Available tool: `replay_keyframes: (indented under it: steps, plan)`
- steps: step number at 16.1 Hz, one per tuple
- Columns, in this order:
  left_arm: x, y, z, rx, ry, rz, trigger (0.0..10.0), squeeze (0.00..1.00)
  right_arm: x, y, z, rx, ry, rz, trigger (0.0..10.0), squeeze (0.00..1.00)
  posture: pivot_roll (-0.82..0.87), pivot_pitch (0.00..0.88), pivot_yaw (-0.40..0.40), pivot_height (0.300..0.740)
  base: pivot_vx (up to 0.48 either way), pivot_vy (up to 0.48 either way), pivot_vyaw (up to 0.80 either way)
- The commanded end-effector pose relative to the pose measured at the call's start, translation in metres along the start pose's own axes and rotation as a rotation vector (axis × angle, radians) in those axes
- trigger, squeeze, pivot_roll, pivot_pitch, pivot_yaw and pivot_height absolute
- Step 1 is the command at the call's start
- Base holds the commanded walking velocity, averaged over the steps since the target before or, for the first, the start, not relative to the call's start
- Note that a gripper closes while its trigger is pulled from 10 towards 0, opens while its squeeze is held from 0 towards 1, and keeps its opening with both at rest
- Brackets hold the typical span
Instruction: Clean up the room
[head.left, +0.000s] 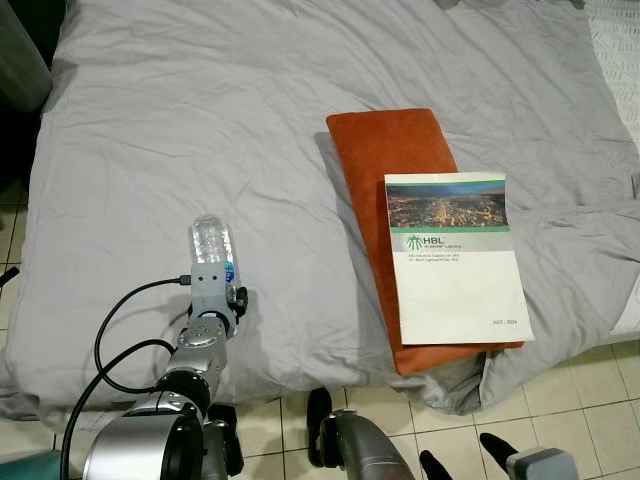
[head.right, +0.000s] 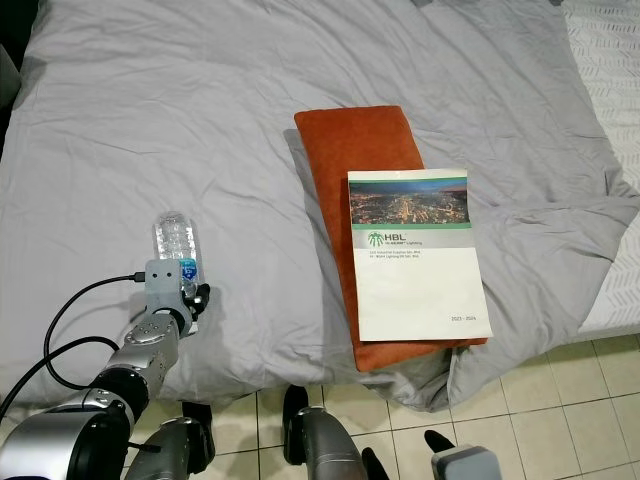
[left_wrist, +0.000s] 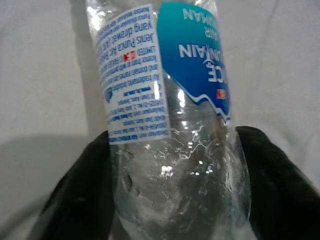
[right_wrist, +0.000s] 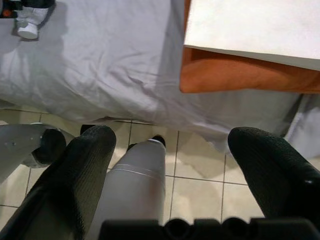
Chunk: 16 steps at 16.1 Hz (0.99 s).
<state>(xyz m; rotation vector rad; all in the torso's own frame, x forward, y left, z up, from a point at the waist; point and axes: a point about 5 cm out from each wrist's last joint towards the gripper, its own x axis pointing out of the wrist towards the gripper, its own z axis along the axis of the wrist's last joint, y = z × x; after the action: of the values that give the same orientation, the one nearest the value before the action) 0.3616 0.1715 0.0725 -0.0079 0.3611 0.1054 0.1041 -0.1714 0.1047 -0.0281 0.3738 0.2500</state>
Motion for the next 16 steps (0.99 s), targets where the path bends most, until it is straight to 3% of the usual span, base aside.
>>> replay_keyframes:
  steps: [1,5,8,11,12,13,14,16]
  plan:
    - [-0.004,-0.003,-0.023,0.006,0.091,-0.015,0.0,0.00,-0.005,-0.004,-0.004,-0.002,0.041,-0.014,10.0,0.00,-0.41,0.559,-0.185,0.740,0.000,0.000,0.00]
    - [-0.004,0.002,-0.023,-0.019,0.077,-0.013,0.0,0.00,0.004,-0.004,-0.009,0.005,0.042,-0.010,10.0,0.00,-0.37,0.525,-0.158,0.740,0.000,0.000,0.00]
    - [-0.004,0.007,-0.013,0.025,-0.012,-0.037,0.0,0.00,0.027,-0.008,-0.007,0.035,-0.006,-0.007,10.0,0.00,-0.31,0.448,-0.120,0.740,0.000,0.000,0.00]
    - [-0.004,0.008,-0.012,0.035,-0.029,-0.042,0.0,0.00,0.033,-0.009,-0.007,0.041,-0.014,-0.007,10.0,0.00,-0.29,0.428,-0.113,0.740,0.000,0.000,0.00]
    - [-0.005,0.010,-0.009,0.046,-0.067,-0.046,0.0,0.00,0.044,-0.012,-0.007,0.060,-0.029,-0.009,10.0,0.00,-0.23,0.362,-0.087,0.740,0.000,0.000,0.00]
    - [-0.010,0.018,-0.002,0.067,-0.185,-0.060,0.0,0.00,0.069,-0.018,-0.002,0.079,-0.075,0.004,10.0,0.00,-0.15,0.270,-0.062,0.740,0.000,0.000,0.00]
    - [-0.015,0.023,0.002,0.074,-0.260,-0.068,0.0,0.00,0.084,-0.022,0.001,0.088,-0.099,0.010,10.0,0.00,-0.13,0.246,-0.057,0.740,0.000,0.000,0.00]
    - [-0.017,0.025,0.004,0.076,-0.283,-0.063,0.0,0.00,0.089,-0.024,0.001,0.089,-0.108,0.004,10.0,0.00,-0.10,0.207,-0.050,0.740,0.000,0.000,0.00]
